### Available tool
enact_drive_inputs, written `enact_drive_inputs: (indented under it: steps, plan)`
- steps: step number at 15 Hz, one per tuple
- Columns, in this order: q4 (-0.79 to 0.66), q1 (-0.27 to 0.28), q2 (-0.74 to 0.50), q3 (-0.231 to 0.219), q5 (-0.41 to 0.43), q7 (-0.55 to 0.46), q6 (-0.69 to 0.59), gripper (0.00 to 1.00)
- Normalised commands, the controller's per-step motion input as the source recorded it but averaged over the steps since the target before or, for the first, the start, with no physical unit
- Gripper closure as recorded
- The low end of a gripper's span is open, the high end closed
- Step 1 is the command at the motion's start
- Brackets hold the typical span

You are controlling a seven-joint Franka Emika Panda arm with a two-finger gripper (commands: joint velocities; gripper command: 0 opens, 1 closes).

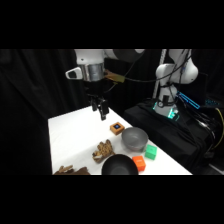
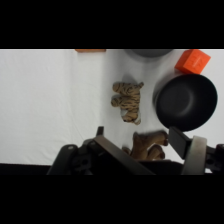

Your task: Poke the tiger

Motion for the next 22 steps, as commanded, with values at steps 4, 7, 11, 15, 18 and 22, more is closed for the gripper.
enact_drive_inputs:
  steps: [4, 7, 11, 15, 18, 22]
  plan:
    - [0.06, -0.016, 0.09, 0.028, 0.027, 0.01, 0.06, 0.00]
    - [0.19, 0.010, 0.24, 0.045, 0.049, 0.06, 0.12, 0.27]
    - [0.23, 0.030, 0.24, 0.033, 0.040, 0.08, 0.11, 0.60]
    - [0.14, 0.017, 0.21, 0.020, 0.061, 0.04, 0.17, 0.93]
    - [0.03, -0.010, 0.19, 0.023, 0.095, -0.02, 0.24, 1.00]
    - [-0.02, -0.022, 0.16, 0.035, 0.113, -0.06, 0.25, 0.97]
